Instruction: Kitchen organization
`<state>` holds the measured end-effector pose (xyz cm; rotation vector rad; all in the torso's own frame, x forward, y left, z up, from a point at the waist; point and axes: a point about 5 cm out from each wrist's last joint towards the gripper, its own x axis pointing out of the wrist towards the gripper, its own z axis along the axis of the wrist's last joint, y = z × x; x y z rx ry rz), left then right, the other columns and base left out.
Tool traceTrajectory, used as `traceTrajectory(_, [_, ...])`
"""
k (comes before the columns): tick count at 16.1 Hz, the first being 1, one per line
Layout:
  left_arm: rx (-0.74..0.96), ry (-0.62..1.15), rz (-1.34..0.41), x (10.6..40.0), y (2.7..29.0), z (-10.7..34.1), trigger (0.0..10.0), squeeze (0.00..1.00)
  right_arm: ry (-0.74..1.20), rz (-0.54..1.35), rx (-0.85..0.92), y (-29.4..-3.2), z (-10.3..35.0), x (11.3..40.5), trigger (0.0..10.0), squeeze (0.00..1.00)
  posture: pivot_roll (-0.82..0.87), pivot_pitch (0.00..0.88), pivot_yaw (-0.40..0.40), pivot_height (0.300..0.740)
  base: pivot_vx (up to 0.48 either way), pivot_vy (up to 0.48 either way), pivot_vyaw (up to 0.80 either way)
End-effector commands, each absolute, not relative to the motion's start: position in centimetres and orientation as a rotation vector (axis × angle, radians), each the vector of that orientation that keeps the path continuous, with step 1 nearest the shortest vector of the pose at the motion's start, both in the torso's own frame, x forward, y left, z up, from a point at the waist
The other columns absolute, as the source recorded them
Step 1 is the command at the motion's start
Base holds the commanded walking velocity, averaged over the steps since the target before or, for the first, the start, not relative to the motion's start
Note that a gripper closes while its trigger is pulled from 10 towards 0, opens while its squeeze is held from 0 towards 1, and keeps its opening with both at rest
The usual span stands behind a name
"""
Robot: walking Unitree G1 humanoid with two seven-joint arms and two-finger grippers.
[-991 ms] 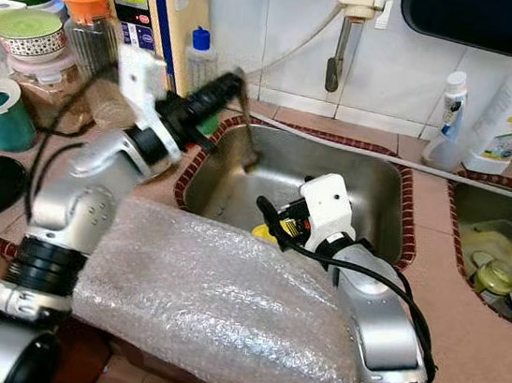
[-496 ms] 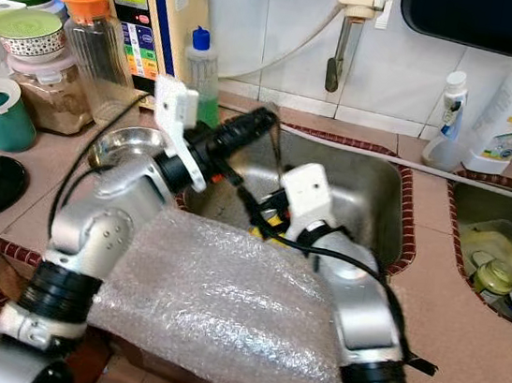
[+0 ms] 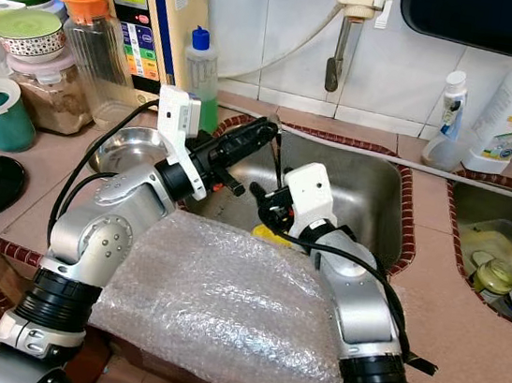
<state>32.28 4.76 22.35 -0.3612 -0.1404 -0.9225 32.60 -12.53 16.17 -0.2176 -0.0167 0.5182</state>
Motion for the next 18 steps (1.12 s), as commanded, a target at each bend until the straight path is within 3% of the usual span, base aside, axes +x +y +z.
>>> traceTrajectory(1, [-0.338, -0.153, -0.936, 32.0, 4.7, 22.8, 0.0, 0.00, -0.032, 0.507, -0.229, -12.8, 16.7, 32.9, 0.0, 0.00, -0.07, 0.000, 0.067, 0.740, 0.000, 0.000, 0.00])
traceTrajectory(16, [-0.305, -0.145, -0.898, 32.2, 5.1, 22.2, 0.0, 0.00, -0.003, 0.492, -0.237, -13.5, 16.2, 33.4, 0.0, 0.00, -0.07, 0.000, 0.060, 0.740, 0.000, 0.000, 0.00])
traceTrajectory(17, [-0.310, -0.141, -0.889, 32.2, 5.3, 22.1, 0.0, 0.31, 0.000, 0.493, -0.244, -13.6, 16.2, 33.5, 0.0, 0.00, -0.07, 0.000, 0.060, 0.740, 0.000, 0.000, 0.00])
traceTrajectory(18, [-0.323, -0.135, -0.894, 32.0, 5.3, 22.0, 0.0, 1.00, 0.004, 0.489, -0.262, -13.8, 16.1, 33.8, 0.0, 0.00, -0.06, 0.000, 0.058, 0.740, 0.000, 0.000, 0.00])
